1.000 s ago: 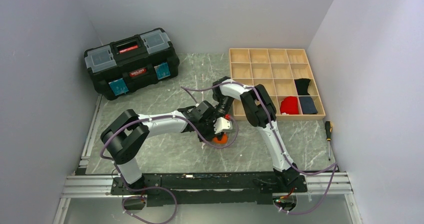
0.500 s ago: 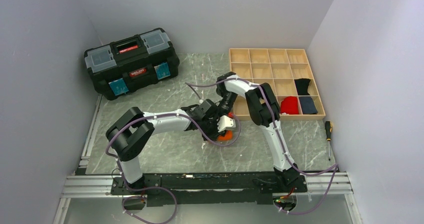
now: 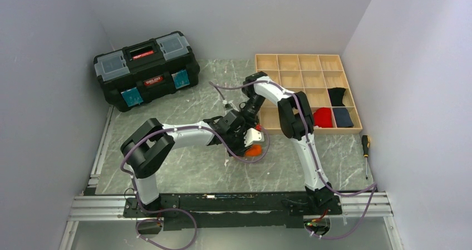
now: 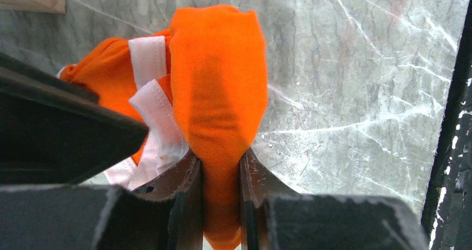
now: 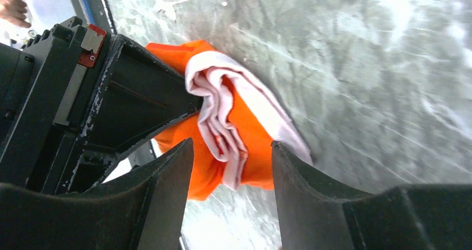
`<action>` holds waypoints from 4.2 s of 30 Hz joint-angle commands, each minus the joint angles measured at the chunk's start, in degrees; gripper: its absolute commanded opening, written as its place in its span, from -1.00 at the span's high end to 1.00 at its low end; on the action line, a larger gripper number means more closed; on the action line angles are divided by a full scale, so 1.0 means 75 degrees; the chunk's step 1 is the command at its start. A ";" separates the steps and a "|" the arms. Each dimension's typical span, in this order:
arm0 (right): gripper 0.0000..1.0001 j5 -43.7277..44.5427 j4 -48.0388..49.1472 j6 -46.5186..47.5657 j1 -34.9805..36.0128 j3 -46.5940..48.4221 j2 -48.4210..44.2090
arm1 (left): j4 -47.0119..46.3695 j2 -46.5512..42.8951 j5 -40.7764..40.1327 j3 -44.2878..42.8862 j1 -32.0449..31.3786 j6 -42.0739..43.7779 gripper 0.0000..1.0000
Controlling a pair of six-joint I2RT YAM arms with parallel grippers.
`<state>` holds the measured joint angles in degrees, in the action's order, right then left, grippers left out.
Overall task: Roll the underwear
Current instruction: Roll the underwear to the center of the board.
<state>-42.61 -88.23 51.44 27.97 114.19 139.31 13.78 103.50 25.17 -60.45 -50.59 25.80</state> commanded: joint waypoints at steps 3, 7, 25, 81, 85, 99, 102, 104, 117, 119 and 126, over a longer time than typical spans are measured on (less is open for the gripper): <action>-0.12 0.0272 0.0396 0.0178 -0.0351 0.0643 -0.0280 | 0.0621 0.0831 0.0135 0.0333 -0.0195 0.0029 1.00; -0.12 0.0405 0.0556 0.0073 -0.0622 0.0641 -0.0706 | 0.0723 0.0910 0.0169 0.0247 -0.0184 0.0045 1.00; -0.12 -0.0035 0.4130 -0.1370 -0.2608 -0.3505 -0.5144 | 0.2986 0.2451 0.2637 -0.1738 0.1256 -0.0038 1.00; -0.18 0.5500 0.8708 -0.1143 0.3515 -0.9144 -0.7042 | 0.7960 0.6095 0.4389 -0.5627 0.1865 0.0917 1.00; -0.06 0.5426 0.8723 -0.1071 0.3510 -0.9144 -0.6809 | 0.7999 0.6081 0.4399 -0.5592 0.1864 0.0989 1.00; 0.82 0.3619 0.7510 -0.1102 0.3113 -0.8645 -0.5601 | 0.7917 0.5828 0.4602 -0.5389 0.2116 0.1034 0.77; 1.00 0.3045 0.7085 -0.1051 0.2852 -0.8429 -0.5316 | 0.7895 0.5682 0.4639 -0.5311 0.2266 0.1036 0.56; 1.00 0.2782 0.6849 -0.1027 0.2730 -0.8302 -0.5146 | 0.7825 0.5525 0.4632 -0.5230 0.2367 0.1006 0.40; 1.00 0.2610 0.6518 -0.1102 0.2564 -0.8214 -0.4929 | 0.7374 0.4682 0.4546 -0.4693 0.3099 0.0825 -0.10; 1.00 0.2645 0.6517 -0.1115 0.2553 -0.8239 -0.4916 | 0.7324 0.4597 0.4543 -0.4621 0.3179 0.0815 -0.10; 1.00 0.2408 0.6355 -0.1141 0.2361 -0.8120 -0.4848 | 0.6778 0.3784 0.4427 -0.3986 0.3637 0.0543 -0.02</action>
<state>-19.88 -32.49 43.90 45.69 57.43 97.14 71.72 137.25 64.99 -93.06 -25.47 28.97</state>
